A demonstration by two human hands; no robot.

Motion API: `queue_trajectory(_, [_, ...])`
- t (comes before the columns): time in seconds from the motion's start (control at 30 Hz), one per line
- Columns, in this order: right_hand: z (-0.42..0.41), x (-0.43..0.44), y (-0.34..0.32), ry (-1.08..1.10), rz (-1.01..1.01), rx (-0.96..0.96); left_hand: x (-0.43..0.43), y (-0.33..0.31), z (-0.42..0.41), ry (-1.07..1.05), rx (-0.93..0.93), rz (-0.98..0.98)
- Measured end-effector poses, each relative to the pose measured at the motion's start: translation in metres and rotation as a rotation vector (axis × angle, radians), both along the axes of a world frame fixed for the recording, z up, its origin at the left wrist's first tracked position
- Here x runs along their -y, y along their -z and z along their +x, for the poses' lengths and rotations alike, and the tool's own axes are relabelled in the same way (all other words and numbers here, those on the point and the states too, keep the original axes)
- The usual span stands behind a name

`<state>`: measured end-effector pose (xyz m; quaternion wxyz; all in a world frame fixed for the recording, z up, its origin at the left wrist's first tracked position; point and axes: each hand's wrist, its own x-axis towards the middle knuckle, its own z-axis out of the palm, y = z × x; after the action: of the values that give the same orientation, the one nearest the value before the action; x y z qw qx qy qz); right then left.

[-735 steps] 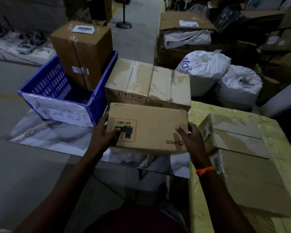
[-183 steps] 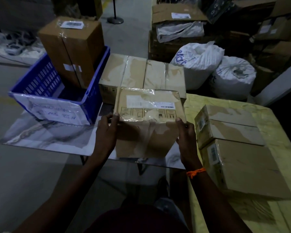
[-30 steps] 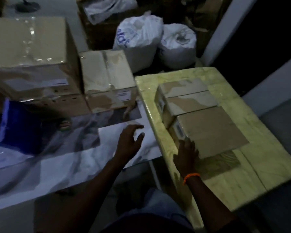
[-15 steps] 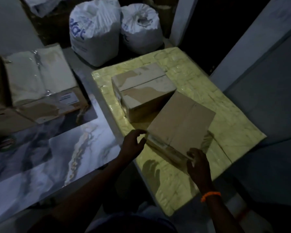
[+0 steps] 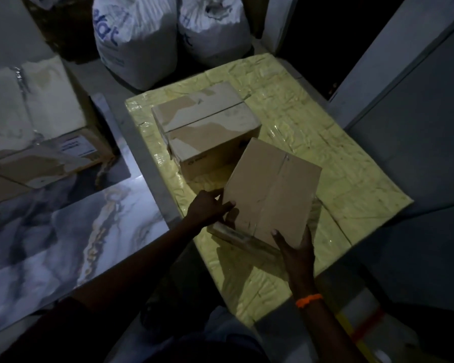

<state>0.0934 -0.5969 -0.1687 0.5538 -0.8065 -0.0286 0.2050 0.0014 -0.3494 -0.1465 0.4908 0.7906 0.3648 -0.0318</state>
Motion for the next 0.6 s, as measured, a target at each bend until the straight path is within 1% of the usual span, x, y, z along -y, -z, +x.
queue_trajectory(0.13, [-0.024,0.012,-0.025,-0.012,0.064,-0.056,0.02,-0.012,-0.037,-0.078,0.138,-0.02])
queue_trajectory(0.23, [-0.055,0.017,-0.041,-0.052,0.063,-0.034,0.027,-0.036,-0.073,-0.169,0.202,-0.1])
queue_trajectory(0.37, [-0.106,0.005,-0.056,-0.154,0.089,-0.003,0.021,-0.055,-0.149,-0.276,0.305,-0.12])
queue_trajectory(0.53, [-0.163,-0.048,-0.076,-0.365,0.106,0.076,0.012,-0.063,-0.256,-0.586,0.442,-0.157])
queue_trajectory(0.6, [-0.18,-0.071,-0.081,-0.481,0.103,0.091,0.01,-0.064,-0.295,-0.7,0.463,-0.157])
